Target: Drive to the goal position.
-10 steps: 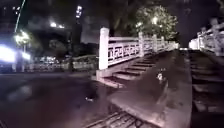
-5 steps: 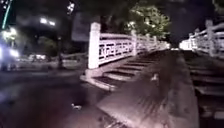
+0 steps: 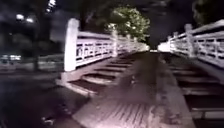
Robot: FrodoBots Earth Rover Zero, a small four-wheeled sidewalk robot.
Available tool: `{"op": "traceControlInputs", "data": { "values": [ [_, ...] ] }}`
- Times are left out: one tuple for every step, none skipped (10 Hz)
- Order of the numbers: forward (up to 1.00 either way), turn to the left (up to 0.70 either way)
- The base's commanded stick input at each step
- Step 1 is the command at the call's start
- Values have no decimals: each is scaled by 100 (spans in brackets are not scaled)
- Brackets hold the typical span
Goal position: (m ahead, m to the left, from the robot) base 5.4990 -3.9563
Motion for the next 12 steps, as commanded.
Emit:
{"op": "traceControlInputs", "data": {
  "values": [
    [45,-27],
    [45,-27],
    [45,-27],
    [45,-27],
    [45,-27],
    [45,-3],
    [45,0],
    [45,0],
    [45,0],
    [45,0],
    [45,0],
    [45,0]
  ]
}}
